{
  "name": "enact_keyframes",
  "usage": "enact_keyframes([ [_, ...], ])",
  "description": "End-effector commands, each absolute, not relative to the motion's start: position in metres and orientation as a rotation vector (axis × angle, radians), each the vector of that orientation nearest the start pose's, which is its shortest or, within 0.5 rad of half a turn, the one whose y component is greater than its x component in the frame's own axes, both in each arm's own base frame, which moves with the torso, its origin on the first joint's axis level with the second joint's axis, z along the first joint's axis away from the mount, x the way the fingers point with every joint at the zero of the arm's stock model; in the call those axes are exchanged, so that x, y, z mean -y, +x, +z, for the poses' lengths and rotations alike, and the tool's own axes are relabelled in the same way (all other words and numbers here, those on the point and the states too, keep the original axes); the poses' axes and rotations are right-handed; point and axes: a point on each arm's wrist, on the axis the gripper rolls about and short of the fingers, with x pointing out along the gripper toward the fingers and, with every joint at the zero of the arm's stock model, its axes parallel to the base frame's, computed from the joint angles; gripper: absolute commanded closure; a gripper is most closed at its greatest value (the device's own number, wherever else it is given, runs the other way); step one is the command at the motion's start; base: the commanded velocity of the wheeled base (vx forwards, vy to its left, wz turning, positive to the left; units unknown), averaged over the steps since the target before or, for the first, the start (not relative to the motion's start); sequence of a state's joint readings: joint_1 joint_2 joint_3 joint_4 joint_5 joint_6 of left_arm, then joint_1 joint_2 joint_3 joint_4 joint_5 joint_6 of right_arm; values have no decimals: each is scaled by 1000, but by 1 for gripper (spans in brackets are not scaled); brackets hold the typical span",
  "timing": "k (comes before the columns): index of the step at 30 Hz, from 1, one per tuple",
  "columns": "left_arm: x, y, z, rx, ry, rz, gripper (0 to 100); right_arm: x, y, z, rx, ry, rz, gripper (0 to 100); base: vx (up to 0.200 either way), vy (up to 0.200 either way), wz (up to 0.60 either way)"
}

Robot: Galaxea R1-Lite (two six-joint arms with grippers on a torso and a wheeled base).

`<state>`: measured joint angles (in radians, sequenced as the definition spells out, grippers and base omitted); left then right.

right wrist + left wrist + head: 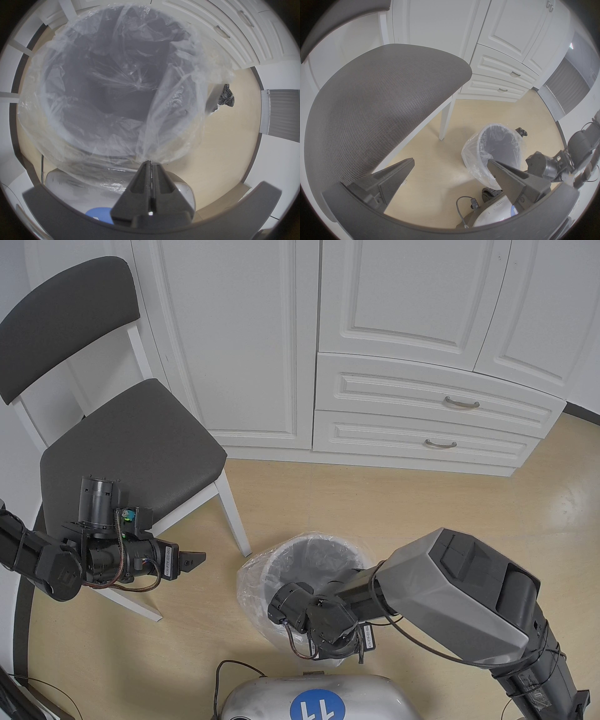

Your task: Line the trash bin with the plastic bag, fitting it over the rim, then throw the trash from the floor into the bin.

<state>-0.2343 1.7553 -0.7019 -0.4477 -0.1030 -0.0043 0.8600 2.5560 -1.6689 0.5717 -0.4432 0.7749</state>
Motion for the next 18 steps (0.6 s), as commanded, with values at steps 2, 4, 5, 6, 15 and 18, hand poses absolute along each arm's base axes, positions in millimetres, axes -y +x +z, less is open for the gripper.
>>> enact_keyframes([
  [2,70,283,122,-608,35,-324,0,-316,302,-31,-1171,-192,-142,100,0,0,0],
  [4,69,284,122,-608,35,-323,0,-316,308,-30,-1163,-177,-145,100,0,0,0],
  [5,69,284,122,-608,35,-323,0,-315,311,-29,-1158,-171,-146,100,0,0,0],
  [6,69,284,122,-608,35,-323,0,-315,311,-29,-1158,-171,-146,100,0,0,0],
  [15,68,284,123,-605,32,-318,0,-309,340,-8,-1095,-99,-146,100,0,0,0],
  [18,68,285,123,-602,31,-316,0,-306,352,-1,-1069,-72,-149,100,0,0,0],
])
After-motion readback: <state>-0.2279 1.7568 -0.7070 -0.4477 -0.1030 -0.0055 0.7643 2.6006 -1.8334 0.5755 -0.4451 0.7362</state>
